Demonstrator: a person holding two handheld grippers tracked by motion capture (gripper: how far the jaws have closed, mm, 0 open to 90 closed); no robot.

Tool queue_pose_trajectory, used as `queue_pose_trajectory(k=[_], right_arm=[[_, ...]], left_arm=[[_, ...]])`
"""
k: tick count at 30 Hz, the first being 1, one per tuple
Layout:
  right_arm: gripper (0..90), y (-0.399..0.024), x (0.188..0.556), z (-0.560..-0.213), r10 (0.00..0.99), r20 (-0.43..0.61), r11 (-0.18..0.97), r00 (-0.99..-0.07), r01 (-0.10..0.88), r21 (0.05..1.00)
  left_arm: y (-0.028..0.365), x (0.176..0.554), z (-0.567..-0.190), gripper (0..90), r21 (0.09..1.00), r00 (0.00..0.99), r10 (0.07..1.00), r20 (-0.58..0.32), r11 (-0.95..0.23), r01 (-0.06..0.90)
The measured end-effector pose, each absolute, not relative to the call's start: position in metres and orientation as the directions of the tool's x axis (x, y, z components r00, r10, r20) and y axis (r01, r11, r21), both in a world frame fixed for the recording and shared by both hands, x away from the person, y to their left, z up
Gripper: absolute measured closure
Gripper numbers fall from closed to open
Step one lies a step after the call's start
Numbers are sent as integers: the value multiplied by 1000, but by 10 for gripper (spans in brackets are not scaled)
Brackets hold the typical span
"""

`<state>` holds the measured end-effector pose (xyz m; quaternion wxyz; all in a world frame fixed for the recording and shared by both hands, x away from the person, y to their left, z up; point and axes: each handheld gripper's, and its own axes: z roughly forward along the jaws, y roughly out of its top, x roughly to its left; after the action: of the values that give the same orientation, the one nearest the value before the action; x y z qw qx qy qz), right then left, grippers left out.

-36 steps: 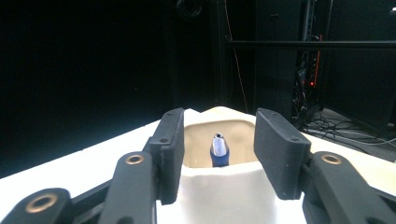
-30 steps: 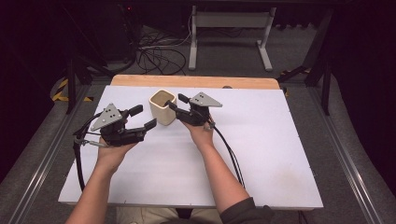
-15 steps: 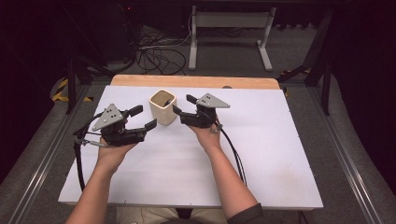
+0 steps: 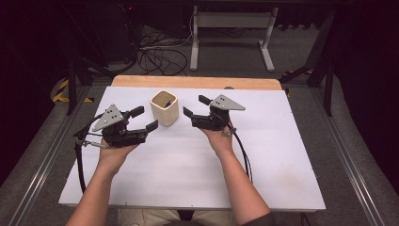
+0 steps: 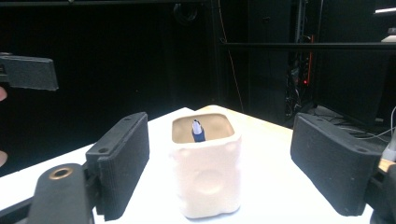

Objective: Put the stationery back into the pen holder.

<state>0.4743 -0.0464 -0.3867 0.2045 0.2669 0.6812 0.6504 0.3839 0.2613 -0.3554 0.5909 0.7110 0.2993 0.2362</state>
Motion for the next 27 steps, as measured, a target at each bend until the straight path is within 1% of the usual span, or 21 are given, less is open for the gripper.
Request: queue_pose_trajectory(k=[5, 12, 27], right_arm=[[158, -58, 469, -385, 629, 72, 15, -774, 105, 994], [105, -72, 463, -382, 632, 84, 0, -770, 108, 994], [63, -92, 447, -382, 612, 91, -8, -786, 108, 994]], left_arm=[[263, 383, -354, 214, 987, 731, 681, -32, -96, 132], [264, 383, -354, 206, 987, 728, 685, -31, -96, 132], [265, 381, -353, 196, 987, 722, 692, -13, -107, 121]])
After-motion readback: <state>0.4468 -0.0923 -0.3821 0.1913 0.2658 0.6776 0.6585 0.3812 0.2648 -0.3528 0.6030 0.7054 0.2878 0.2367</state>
